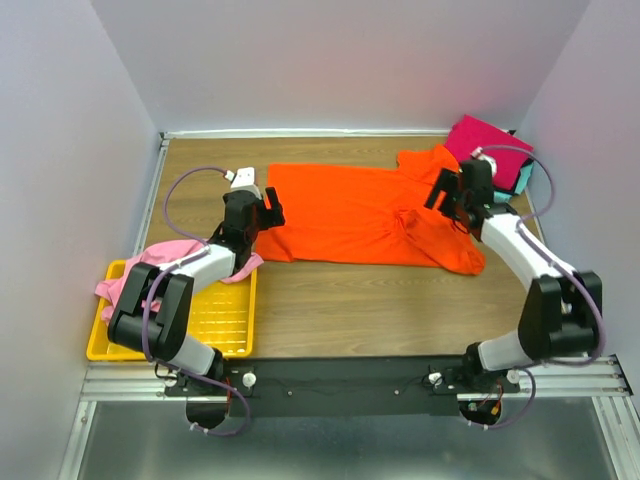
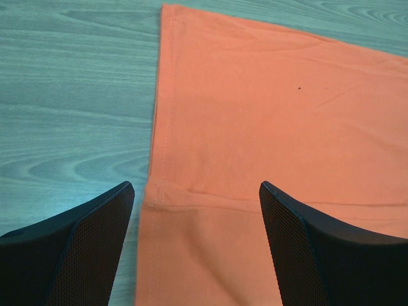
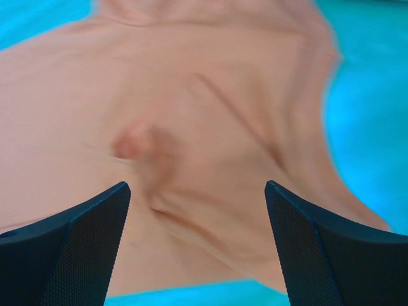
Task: Fold and stack the t-shirts
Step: Fold the tshirt
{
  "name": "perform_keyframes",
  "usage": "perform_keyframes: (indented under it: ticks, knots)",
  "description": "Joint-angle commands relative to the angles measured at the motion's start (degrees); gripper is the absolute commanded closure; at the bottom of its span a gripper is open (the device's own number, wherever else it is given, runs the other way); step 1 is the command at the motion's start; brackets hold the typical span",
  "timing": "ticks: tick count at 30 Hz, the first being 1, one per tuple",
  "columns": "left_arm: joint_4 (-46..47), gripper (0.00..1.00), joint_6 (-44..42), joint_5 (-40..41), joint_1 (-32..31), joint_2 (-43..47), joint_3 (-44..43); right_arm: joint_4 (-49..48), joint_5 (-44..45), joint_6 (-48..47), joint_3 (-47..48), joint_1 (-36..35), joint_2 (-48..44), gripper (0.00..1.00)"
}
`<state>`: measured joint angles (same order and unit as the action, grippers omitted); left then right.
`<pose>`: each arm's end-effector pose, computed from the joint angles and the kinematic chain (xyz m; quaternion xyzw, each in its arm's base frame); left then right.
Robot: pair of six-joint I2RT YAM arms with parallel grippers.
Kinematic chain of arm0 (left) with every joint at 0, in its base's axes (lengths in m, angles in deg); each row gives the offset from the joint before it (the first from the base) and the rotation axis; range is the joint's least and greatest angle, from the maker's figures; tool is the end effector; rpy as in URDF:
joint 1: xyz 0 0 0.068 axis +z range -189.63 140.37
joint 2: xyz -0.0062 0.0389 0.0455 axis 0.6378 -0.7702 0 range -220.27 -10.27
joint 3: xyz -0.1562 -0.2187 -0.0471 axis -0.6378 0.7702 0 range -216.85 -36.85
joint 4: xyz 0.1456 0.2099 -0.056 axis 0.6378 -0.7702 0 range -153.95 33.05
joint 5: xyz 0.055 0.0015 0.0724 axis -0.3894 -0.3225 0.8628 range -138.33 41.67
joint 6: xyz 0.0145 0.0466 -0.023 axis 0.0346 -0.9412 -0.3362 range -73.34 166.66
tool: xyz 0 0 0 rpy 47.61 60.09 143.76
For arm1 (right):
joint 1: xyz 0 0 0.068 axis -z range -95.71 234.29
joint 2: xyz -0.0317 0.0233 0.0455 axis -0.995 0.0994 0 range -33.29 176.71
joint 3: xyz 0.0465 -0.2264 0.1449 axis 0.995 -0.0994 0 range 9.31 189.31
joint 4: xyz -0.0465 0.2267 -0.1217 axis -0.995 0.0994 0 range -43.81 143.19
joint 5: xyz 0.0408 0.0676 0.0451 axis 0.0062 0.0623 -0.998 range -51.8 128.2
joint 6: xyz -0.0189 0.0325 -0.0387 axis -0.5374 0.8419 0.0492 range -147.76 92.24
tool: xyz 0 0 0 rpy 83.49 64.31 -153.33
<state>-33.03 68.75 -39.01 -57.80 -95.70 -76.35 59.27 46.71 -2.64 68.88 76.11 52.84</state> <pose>0.2999 -0.0923 0.2015 -0.0736 0.8243 -0.1285 0.5464 0.3297 0.0421 0.2513 0.1642 0.8880 0.0572 0.4257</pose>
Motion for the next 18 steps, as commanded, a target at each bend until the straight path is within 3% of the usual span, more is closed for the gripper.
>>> perform_keyframes:
  ticks: [1,4,9,14,18]
  knots:
    - [1.5,0.13,-0.2,-1.8,-1.1,1.7,0.7,7.1,7.0,-1.0,-6.9,2.6,-6.9,0.06]
    - [1.5,0.13,-0.4,-1.2,-3.1,2.7,0.7,8.1,7.0,0.9,-10.3,3.6,-10.5,0.05]
    - [2.5,0.13,0.8,-1.7,-7.7,3.0,1.4,9.1,8.9,4.1,-12.6,5.7,-8.3,0.05]
    - [5.9,0.13,2.6,-3.9,-13.5,-2.2,1.9,9.2,11.6,7.6,-15.4,8.0,-8.9,0.05]
    - [8.0,0.13,3.6,-6.5,-16.1,-7.7,0.9,9.2,8.9,7.7,-17.2,12.2,-9.7,0.06]
